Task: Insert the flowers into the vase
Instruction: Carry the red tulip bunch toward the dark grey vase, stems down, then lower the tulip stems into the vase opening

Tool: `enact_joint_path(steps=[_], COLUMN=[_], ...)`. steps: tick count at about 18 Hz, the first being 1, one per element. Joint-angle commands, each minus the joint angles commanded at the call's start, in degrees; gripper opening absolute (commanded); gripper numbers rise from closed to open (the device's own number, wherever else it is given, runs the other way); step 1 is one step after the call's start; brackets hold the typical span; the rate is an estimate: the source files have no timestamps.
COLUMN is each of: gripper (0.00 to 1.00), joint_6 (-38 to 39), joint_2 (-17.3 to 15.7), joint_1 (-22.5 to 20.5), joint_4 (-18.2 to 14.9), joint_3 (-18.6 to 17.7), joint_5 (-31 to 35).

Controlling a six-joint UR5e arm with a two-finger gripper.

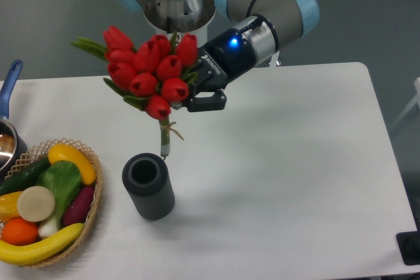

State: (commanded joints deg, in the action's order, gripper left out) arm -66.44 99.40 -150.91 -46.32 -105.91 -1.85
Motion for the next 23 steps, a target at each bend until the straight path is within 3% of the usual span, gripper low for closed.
enact_joint_path(steps=[9, 23], gripper=[0.28, 0.29], joint_6=[-5.0, -5.8], joint_2=[4.0, 8.5], joint_1=[2.7, 4.1], joint_4=[-0.1, -0.1], joint_3=[0.4, -0.4], joint_5=[0.2, 0.8])
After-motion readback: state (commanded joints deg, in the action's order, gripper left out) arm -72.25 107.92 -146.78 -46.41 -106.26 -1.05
